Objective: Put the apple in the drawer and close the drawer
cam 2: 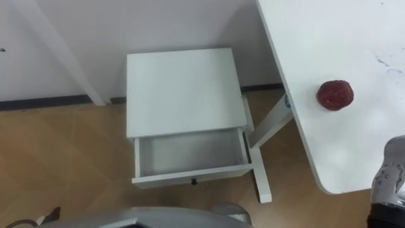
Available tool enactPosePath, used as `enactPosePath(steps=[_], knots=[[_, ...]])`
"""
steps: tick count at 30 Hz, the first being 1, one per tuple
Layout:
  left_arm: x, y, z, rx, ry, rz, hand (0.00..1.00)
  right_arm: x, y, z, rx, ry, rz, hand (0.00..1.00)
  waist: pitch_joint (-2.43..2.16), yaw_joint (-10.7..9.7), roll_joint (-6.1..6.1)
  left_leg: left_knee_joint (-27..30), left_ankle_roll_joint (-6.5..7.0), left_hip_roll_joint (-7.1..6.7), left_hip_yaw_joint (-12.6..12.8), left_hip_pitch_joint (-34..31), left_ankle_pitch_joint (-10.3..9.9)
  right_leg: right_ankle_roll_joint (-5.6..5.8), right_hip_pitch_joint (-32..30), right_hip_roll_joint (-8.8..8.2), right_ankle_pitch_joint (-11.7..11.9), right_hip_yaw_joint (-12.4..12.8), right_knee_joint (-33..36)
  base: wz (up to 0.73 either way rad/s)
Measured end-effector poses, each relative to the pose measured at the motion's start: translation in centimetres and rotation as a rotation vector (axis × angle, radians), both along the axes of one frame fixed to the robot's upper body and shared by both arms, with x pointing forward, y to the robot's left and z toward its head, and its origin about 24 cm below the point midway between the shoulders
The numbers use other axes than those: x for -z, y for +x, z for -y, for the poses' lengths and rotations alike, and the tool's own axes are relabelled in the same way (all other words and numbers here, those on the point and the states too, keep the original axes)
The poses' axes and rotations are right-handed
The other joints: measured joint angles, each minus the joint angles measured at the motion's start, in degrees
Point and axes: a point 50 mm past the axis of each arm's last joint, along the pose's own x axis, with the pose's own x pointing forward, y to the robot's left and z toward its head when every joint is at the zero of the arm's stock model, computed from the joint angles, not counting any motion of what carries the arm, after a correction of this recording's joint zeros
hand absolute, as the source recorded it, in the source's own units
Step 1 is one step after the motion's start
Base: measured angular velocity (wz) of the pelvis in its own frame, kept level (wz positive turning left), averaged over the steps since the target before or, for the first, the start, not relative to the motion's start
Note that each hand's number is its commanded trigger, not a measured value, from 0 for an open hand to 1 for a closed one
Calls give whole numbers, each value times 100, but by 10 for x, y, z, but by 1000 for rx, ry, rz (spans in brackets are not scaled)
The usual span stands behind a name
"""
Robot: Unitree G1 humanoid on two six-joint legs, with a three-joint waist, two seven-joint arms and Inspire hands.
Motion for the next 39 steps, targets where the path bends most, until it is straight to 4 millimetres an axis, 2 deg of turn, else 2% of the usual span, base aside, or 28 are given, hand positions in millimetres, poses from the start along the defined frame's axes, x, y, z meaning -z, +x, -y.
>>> enactPosePath(steps=[5,8,12,17,21,31,39], knots=[[0,-1,0,-2,2,-6,0,3,5,-5,-73,-32,-41,0,-16,3,28,-1,1,3,-11,-1,-2,1,12,0,12,-19,-9,1],[0,-3,0,11,2,-19,0,16,7,-9,-112,-34,-116,0,-25,17,49,0,1,12,-27,0,-2,-8,16,2,18,-39,-6,0],[1,-6,1,16,0,-32,0,32,8,-10,-158,7,-203,0,-62,21,103,3,1,13,-27,5,-1,-10,17,1,19,-40,7,0],[1,-7,1,20,-12,-47,0,51,7,-13,-198,28,-292,0,-54,28,81,27,1,13,-47,-5,-1,-11,27,-6,20,-58,12,1],[2,-8,1,26,-14,-57,0,64,5,-15,-221,35,-360,0,-27,55,44,50,1,16,-57,-14,-1,-11,29,-9,20,-72,15,0],[2,-5,3,47,-19,-57,0,69,6,-19,-293,-5,-422,0,0,141,56,54,1,15,-119,-49,-2,-11,19,-8,20,-123,0,1],[2,4,3,58,-16,-39,0,69,9,-21,-338,-45,-452,0,-9,182,59,53,1,14,-127,-53,-2,-11,15,-8,20,-127,-2,0]])
